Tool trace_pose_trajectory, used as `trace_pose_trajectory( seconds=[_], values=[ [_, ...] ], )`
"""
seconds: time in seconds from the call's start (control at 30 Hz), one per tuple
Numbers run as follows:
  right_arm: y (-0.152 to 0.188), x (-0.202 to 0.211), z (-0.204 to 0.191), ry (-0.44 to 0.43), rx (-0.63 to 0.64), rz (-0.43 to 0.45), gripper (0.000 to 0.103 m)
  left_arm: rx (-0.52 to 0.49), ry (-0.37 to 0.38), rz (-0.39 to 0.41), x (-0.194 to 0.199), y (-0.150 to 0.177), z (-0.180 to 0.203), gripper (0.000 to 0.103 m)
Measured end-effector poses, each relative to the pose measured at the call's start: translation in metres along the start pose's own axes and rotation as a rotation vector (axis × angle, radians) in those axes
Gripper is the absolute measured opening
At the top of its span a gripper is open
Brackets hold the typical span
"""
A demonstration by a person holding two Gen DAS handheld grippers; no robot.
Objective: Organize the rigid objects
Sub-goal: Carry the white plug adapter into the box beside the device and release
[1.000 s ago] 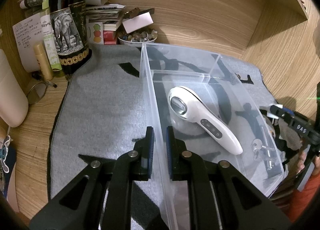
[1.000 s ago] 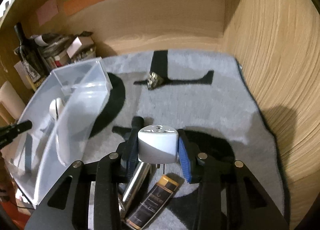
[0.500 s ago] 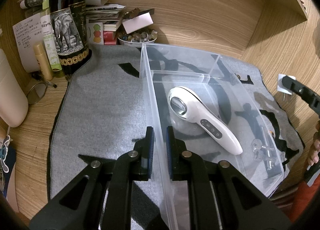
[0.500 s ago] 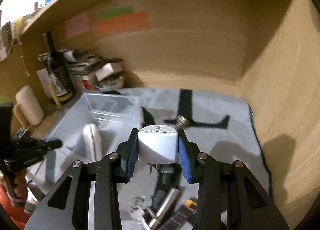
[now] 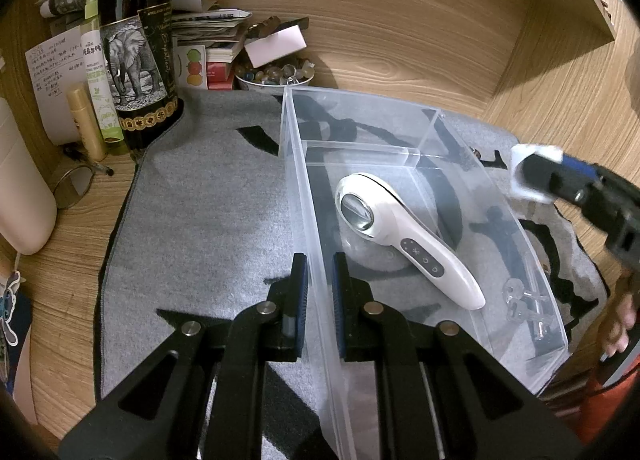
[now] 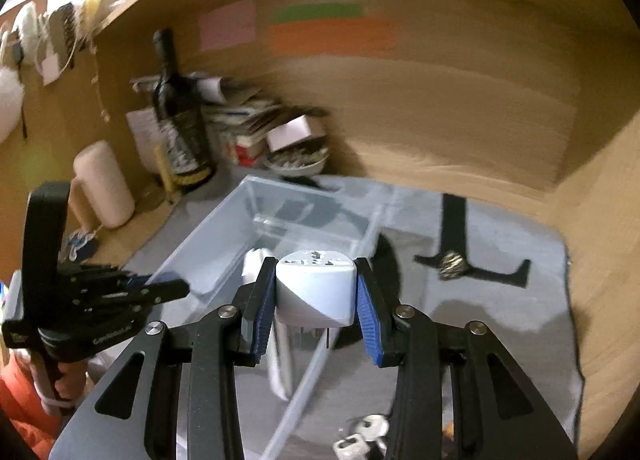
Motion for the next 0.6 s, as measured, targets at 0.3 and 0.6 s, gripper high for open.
trace_pose_trajectory(
  seconds=[0.3, 0.6],
  values=[
    [0.016, -0.027, -0.029, -0.064, 0.062, -0.107, 0.034, -0.001, -0.001, 0.0, 0.0, 0.0, 0.001, 0.012],
    [0.032, -0.048, -0.042, -0.101, 0.095, -0.219, 0.034, -0.001, -0.001, 0.0, 0.0, 0.0, 0.001, 0.012]
  ],
)
Point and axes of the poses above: each gripper's, at about its wrist camera, not at the fingertips, and x roughly against the way its jaws point, z to its right, y to its underside, the point moved 6 cm from there along -x, roughly the way its jaws point, and after that the axes turned 1 degree about x, right-handed, at the moved point
